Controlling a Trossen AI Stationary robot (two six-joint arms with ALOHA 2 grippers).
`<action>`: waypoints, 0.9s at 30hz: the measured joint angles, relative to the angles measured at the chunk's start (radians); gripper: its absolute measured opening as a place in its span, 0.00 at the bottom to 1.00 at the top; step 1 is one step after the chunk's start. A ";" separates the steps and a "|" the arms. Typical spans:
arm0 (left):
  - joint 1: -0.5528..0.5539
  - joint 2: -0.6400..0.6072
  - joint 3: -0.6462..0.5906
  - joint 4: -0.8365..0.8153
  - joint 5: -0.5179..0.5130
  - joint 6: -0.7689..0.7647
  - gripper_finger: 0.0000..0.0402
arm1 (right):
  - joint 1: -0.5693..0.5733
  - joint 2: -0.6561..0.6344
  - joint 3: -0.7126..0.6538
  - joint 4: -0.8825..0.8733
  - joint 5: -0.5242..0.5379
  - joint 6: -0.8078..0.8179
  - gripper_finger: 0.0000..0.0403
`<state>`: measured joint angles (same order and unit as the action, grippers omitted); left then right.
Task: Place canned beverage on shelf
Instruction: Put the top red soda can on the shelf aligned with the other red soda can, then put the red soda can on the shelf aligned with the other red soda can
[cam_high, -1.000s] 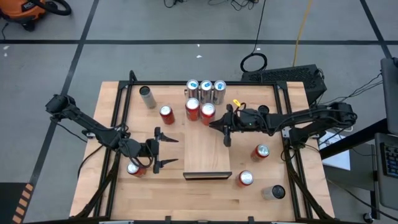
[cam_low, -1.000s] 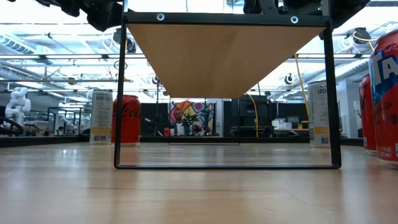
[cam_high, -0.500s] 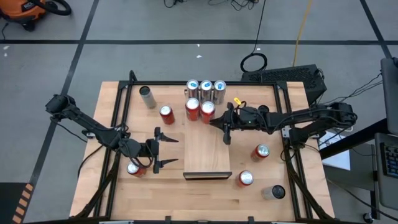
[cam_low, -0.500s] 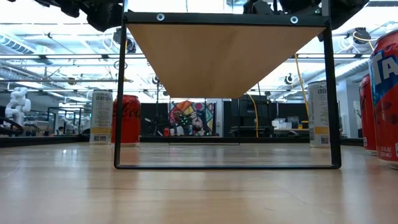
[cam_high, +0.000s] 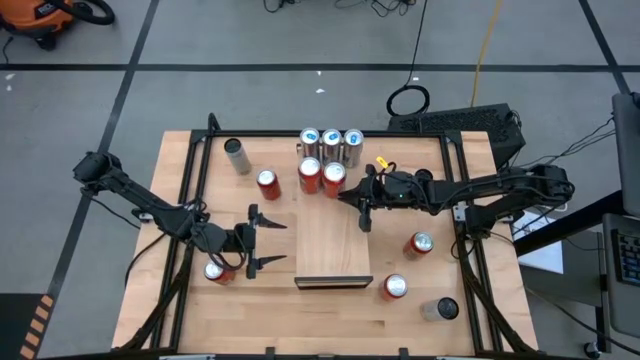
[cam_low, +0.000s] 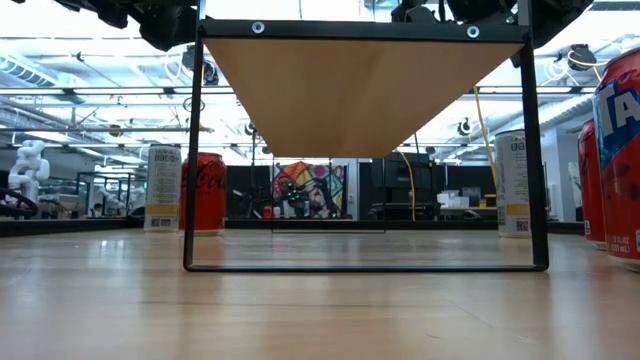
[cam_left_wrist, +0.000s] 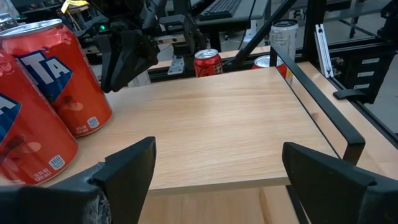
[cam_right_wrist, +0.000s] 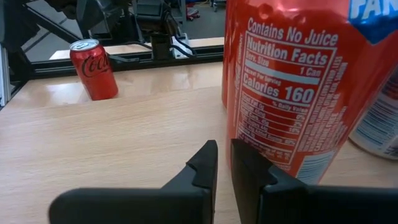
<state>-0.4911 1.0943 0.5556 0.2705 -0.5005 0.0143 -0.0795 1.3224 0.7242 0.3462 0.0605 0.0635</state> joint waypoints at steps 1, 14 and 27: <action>0.000 0.000 0.000 0.000 0.000 0.000 0.86 | 0.000 0.000 0.000 0.000 0.000 0.000 0.05; 0.000 0.000 0.000 -0.003 0.000 0.000 0.86 | -0.001 -0.064 0.000 -0.092 0.049 -0.001 0.06; 0.000 0.000 0.000 -0.003 0.000 -0.008 0.86 | 0.037 -0.104 0.000 -0.163 0.046 0.040 0.06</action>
<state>-0.4911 1.0939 0.5552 0.2673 -0.5003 0.0068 -0.0429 1.2186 0.7238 0.1836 0.1068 0.1037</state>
